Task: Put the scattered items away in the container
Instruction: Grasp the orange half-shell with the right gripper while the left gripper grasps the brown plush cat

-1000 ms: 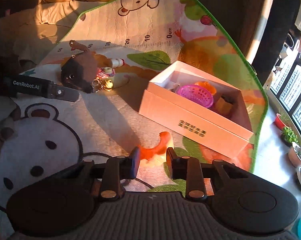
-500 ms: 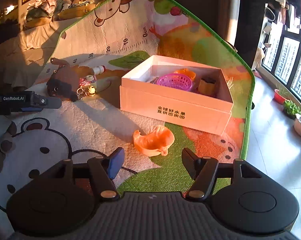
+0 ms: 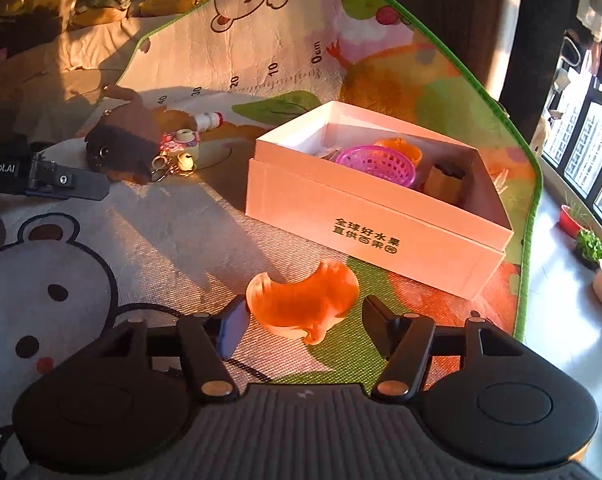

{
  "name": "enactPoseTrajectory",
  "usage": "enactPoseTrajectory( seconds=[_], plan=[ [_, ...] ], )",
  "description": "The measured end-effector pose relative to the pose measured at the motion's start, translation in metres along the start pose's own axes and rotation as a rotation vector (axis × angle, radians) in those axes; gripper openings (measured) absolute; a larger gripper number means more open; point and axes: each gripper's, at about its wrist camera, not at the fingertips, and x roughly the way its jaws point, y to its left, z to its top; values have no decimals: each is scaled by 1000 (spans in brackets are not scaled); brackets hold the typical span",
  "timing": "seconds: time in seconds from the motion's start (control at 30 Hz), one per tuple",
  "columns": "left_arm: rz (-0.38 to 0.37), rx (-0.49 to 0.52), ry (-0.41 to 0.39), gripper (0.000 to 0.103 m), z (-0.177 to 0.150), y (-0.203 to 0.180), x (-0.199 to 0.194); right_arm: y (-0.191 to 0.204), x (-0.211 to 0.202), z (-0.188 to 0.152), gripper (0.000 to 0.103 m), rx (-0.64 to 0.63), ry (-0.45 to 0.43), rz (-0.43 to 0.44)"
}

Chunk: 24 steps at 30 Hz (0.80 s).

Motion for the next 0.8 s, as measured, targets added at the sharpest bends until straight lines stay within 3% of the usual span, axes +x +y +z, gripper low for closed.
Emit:
enactPoseTrajectory(
  seconds=[0.13,0.37,0.5,0.67,0.8],
  plan=[
    [0,0,0,103,0,0,0,-1,-4,2,54,26,-16,8],
    [10,6,1,103,0,-2,0,-4,-44,-6,54,112,-58,52],
    [54,106,-40,103,4,-17,-6,8,-59,-27,54,132,-57,69],
    [228,213,-57,103,25,-32,7,16,-66,-43,54,150,-73,39],
    [294,260,-16,103,43,-29,34,13,-68,-49,54,150,-85,30]
  ],
)
